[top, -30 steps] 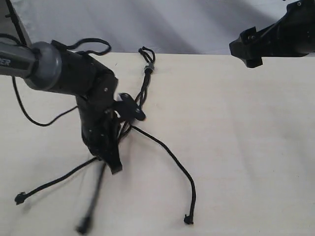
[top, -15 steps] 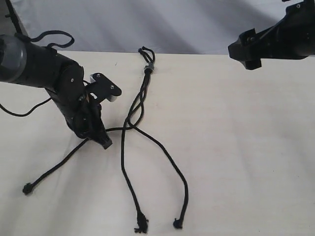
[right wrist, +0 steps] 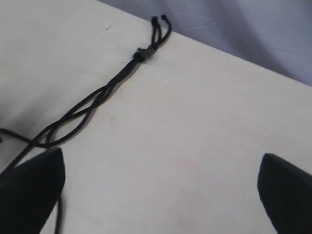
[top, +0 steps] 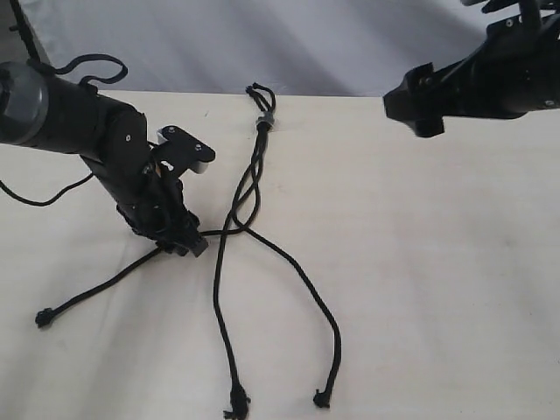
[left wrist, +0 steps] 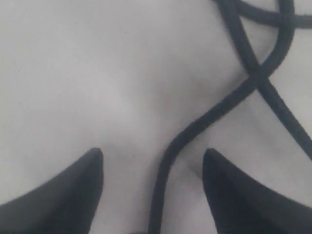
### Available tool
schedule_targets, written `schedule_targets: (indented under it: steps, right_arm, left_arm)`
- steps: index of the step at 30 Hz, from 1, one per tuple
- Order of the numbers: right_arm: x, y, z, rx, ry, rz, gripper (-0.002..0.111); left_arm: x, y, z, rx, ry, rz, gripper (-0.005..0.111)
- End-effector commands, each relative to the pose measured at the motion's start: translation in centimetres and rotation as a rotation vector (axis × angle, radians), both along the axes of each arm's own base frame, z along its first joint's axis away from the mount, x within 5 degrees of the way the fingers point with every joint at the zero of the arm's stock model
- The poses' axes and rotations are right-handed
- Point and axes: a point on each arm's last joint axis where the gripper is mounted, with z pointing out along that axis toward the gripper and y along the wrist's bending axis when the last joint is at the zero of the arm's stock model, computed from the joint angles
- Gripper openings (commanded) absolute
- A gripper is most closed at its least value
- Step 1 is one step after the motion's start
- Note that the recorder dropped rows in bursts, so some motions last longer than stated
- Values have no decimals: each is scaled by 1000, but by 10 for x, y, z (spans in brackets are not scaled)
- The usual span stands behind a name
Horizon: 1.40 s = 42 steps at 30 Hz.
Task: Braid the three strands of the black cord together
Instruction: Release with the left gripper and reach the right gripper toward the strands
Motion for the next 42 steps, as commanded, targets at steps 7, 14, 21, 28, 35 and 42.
schedule_targets:
  steps: [7,14,21,28,35,42]
  right_arm:
    - [-15,100,-29,-31,246,380,105]
    - [-31,185,-85,-129,401,613,105]
    - [-25,222,-134,-250,549,628,105]
    - [-15,228,-167,-367,649,548,105]
    - [-14,227,-185,-401,686,534,77]
    - [-13,225,-181,-430,667,543,2]
  left_arm:
    - [1,54,101,-83,-255,188,58]
    - [-1,99,108,-104,-313,334,58]
    - [-1,106,108,-102,-314,356,58]
    - [-1,106,108,-102,-314,356,58]
    - [-1,106,108,-102,-314,356,58]
    - [-1,106,108,-102,-314,356,58]
